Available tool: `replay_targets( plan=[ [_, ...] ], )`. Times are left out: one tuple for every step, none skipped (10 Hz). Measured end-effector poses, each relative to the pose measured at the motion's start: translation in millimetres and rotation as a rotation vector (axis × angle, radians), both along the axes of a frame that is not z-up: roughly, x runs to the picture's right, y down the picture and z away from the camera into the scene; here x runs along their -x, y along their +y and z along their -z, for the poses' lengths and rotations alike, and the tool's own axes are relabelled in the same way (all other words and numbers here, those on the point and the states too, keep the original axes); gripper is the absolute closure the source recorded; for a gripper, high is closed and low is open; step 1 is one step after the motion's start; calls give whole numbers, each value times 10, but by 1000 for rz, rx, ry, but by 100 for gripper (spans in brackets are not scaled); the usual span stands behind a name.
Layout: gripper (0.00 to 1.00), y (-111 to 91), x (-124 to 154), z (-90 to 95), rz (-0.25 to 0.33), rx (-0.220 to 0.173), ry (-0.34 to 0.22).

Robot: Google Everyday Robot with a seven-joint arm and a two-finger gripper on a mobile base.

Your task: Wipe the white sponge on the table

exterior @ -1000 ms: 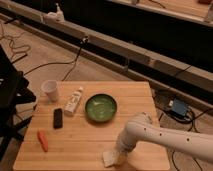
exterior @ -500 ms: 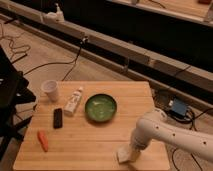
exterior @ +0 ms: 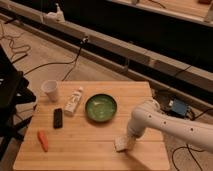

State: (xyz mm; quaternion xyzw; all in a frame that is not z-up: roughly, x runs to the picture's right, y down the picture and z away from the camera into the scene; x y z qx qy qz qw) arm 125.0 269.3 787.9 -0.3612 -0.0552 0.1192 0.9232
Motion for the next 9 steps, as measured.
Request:
replay_targets(
  plan=[
    [100, -4, 102, -56, 8, 0, -22],
    [100, 12, 228, -84, 19, 5, -48],
    [100, 91, 440, -65, 43, 21, -90],
    [100, 175, 539, -20, 53, 39, -111],
    [100, 263, 626, 45, 55, 62, -131],
    [100, 472, 725, 172, 73, 105, -157],
    [100, 517, 730, 221, 67, 117, -155],
    [100, 639, 694, 319, 66, 142, -146],
    [100, 680, 603, 387, 62, 152, -122]
  ],
)
